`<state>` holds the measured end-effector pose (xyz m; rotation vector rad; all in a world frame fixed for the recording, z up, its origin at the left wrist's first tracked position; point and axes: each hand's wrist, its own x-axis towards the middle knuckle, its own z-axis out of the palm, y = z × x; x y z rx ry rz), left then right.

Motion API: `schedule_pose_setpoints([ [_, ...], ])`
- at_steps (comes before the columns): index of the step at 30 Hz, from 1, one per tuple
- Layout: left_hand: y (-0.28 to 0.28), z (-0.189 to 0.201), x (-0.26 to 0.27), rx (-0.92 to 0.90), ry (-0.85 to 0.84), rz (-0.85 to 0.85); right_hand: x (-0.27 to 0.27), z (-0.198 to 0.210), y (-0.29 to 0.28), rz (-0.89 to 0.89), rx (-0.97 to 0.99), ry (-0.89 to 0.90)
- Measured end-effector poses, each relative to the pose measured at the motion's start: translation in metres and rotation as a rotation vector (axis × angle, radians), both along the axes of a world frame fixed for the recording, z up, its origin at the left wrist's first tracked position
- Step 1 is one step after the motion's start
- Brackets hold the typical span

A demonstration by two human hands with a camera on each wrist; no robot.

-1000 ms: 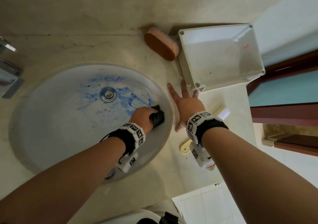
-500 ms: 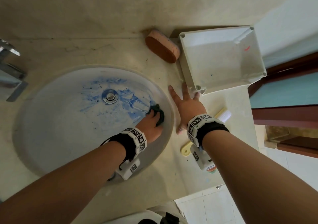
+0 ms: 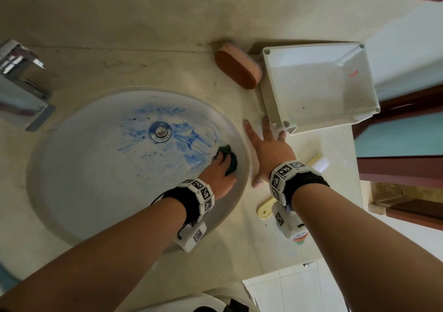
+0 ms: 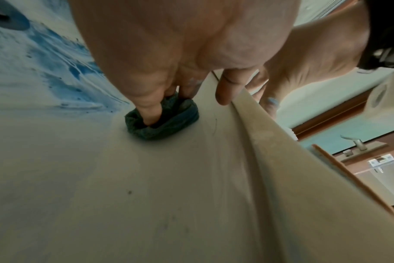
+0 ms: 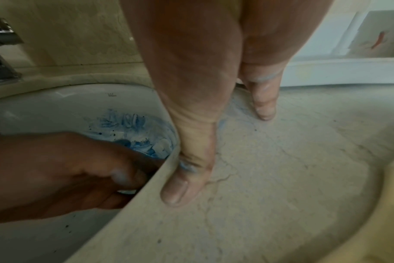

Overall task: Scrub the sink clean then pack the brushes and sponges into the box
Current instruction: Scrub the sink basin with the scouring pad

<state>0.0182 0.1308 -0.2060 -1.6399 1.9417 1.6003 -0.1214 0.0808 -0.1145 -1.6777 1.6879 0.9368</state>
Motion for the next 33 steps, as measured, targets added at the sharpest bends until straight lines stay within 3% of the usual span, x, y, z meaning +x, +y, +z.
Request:
schedule_pose_setpoints([
  [5, -0.031, -0.003, 0.003, 0.068, 0.069, 0.204, 0.0, -0.002, 0.0, 0.004, -0.004, 0.01],
  [13, -0.01, 0.002, -0.006, 0.094, 0.112, 0.199, -0.001, -0.004, 0.0, 0.011, -0.006, 0.003],
  [21, -0.053, -0.003, -0.006, 0.184, 0.117, 0.507, -0.002, -0.005, -0.001, 0.002, -0.004, 0.009],
  [27, -0.025, -0.004, -0.014, 0.16, 0.15, 0.407, -0.002, -0.006, -0.001, 0.027, -0.019, 0.018],
  [33, -0.047, -0.006, -0.011, 0.159, 0.184, 0.593, -0.003, -0.006, -0.001, 0.03, -0.022, 0.018],
])
